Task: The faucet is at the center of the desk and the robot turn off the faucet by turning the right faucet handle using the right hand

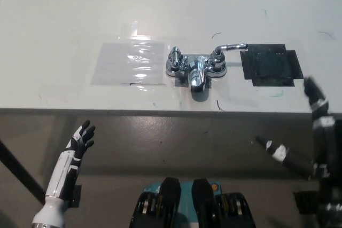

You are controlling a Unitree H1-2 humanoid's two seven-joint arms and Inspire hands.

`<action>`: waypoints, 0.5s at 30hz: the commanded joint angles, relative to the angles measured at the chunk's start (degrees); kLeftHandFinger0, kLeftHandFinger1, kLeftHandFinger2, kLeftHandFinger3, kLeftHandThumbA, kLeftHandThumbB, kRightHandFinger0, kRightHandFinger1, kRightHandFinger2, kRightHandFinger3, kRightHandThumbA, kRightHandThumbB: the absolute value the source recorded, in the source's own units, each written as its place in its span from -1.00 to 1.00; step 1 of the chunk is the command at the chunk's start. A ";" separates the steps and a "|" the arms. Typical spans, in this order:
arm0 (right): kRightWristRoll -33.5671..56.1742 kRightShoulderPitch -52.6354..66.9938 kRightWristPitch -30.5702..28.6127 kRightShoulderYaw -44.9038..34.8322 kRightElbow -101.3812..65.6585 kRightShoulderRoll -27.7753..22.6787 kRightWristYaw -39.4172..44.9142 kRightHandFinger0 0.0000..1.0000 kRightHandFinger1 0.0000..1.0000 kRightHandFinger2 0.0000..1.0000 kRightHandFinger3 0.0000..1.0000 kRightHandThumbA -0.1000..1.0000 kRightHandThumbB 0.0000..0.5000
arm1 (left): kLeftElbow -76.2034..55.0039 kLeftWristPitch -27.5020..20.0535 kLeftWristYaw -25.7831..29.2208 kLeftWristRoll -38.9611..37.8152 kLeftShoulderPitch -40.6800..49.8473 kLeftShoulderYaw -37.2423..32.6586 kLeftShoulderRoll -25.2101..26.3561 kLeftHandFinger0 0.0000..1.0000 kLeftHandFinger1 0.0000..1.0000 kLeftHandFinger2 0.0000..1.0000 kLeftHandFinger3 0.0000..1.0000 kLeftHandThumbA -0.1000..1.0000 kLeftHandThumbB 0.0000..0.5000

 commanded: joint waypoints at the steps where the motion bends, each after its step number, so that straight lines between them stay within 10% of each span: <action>1: 18.75 -10.89 9.26 -1.69 -0.82 -7.65 10.76 1.00 1.00 1.00 1.00 1.00 0.16 | -2.29 -3.13 -1.23 -0.51 -0.36 -0.30 0.54 1.00 1.00 1.00 1.00 1.00 -0.02; 15: 24.17 -42.51 15.80 -3.98 36.24 -12.92 24.18 1.00 1.00 1.00 1.00 1.00 0.40 | -1.94 -2.96 -1.25 -1.02 -0.92 -0.32 0.26 1.00 1.00 1.00 1.00 1.00 -0.04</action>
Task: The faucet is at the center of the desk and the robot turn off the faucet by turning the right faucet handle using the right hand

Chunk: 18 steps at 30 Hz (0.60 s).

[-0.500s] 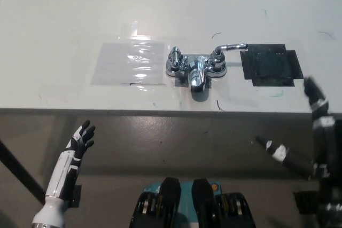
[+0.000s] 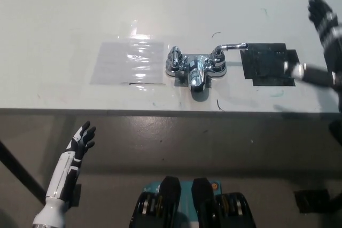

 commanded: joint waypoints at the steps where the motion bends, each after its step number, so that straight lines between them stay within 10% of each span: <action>1: 9.67 -17.75 8.30 -1.62 17.04 -2.57 13.63 1.00 1.00 1.00 1.00 1.00 0.40 | -2.03 -2.97 -1.26 -0.85 -0.89 -0.33 0.24 1.00 1.00 1.00 1.00 1.00 -0.04; 18: 3.45 -37.59 5.39 -0.57 58.08 1.65 20.01 1.00 1.00 1.00 1.00 1.00 0.47 | -2.00 -2.95 -1.23 -0.21 -0.98 -0.72 0.36 1.00 1.00 1.00 1.00 1.00 -0.01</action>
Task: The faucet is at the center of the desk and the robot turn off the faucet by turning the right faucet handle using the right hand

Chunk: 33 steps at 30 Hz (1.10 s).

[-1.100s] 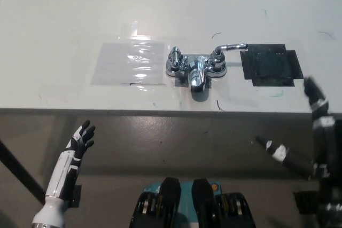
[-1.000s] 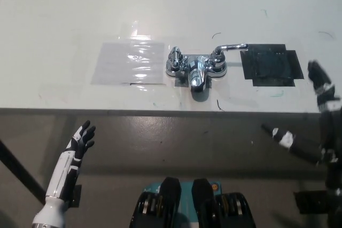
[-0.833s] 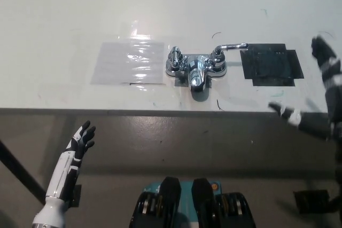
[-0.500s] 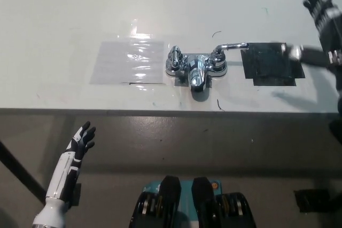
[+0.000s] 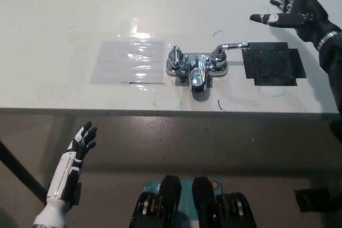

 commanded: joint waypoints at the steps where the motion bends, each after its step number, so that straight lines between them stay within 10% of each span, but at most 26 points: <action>1: -0.98 -7.51 -0.24 0.38 4.89 0.96 5.31 1.00 1.00 1.00 1.00 1.00 0.45 | -1.99 -2.67 -1.10 -0.15 -0.75 -0.41 0.36 1.00 1.00 1.00 1.00 1.00 -0.03; 33: -11.67 -7.77 -0.78 8.82 10.31 2.86 5.77 1.00 1.00 1.00 1.00 1.00 0.72 | -1.57 -3.32 -2.10 -0.24 -0.97 -0.25 0.22 1.00 1.00 1.00 1.00 1.00 0.02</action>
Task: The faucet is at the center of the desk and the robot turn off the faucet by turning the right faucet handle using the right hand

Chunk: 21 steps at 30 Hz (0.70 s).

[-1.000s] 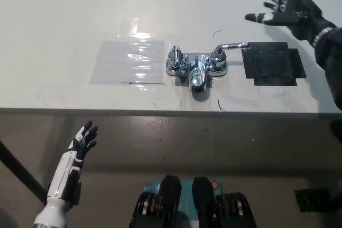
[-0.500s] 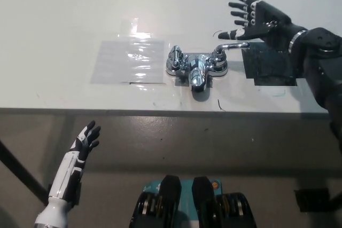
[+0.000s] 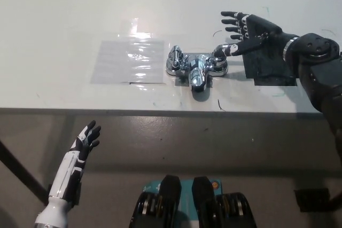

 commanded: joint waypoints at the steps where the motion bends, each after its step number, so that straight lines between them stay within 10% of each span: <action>1: -1.99 -3.24 -0.95 0.44 -0.12 -1.35 0.17 1.00 1.00 1.00 1.00 1.00 0.71 | -1.57 -2.27 -0.56 -0.18 -0.78 -0.17 0.17 1.00 1.00 1.00 1.00 1.00 0.03; 21: -0.53 -1.69 0.14 -2.86 -0.53 1.08 5.30 1.00 1.00 1.00 1.00 1.00 0.77 | -1.60 -2.39 -0.67 0.22 -1.17 -0.06 0.28 1.00 1.00 1.00 1.00 1.00 0.00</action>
